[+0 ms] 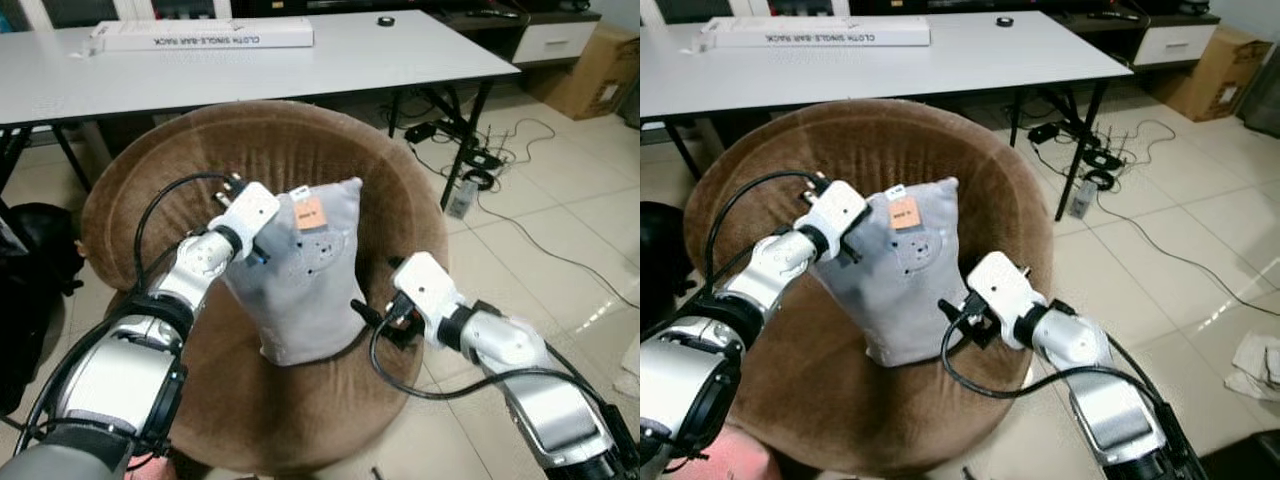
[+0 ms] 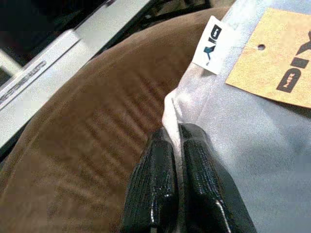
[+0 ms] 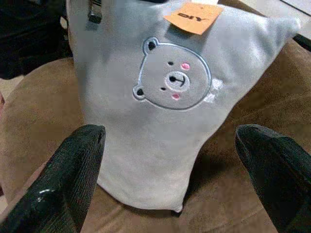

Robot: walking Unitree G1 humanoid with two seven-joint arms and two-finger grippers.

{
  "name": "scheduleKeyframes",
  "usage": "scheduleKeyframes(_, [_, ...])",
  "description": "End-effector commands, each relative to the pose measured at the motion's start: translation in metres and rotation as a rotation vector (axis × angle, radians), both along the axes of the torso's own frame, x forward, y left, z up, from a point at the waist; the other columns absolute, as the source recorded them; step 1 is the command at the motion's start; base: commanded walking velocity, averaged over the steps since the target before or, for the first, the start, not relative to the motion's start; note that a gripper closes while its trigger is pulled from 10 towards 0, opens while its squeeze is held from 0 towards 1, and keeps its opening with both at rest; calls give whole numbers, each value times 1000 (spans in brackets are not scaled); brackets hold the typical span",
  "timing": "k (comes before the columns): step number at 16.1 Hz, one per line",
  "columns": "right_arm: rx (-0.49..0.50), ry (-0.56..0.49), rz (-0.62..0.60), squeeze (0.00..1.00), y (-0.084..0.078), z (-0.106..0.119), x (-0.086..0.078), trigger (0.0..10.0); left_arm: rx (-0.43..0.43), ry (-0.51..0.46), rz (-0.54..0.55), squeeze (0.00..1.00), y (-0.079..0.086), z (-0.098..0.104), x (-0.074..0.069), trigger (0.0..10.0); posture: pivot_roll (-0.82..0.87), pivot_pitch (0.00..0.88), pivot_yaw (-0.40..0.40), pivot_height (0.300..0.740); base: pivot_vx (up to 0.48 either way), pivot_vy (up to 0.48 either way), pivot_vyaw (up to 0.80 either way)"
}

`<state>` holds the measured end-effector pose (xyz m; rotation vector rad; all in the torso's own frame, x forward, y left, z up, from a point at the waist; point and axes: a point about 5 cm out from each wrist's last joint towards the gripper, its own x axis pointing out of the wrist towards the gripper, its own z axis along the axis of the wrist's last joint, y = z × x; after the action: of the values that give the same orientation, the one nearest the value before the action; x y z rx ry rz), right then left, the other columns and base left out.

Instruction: Move the pillow to the sofa from floor

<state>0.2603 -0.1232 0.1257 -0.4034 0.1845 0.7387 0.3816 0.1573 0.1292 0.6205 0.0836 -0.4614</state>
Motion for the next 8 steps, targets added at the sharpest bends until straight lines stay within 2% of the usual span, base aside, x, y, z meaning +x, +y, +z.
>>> scheduleKeyframes(1, [-5, -24, -36, 0, -5, 6, -1, 10000, 31, -32, -43, 0, -4, 12, 4, 10000, -201, 0, -6, 740, 0, 0, 0])
scheduleKeyframes(2, [-4, -26, -42, 0, -5, 7, -1, 10000, 41, -32, -47, 0, -4, 11, 4, 10000, -201, 0, -6, 740, 0, 0, 0])
scheduleKeyframes(3, [-6, -24, -59, 0, -9, 8, -4, 10000, 55, -28, -51, 1000, -3, 10, 4, 10000, -211, 0, -6, 740, 0, 0, 0])
scheduleKeyframes(8, [-12, -17, -73, 0, -10, 9, -5, 10000, 79, -39, -42, 1000, 1, 15, 6, 10000, -210, 0, -6, 740, 0, 0, 0])
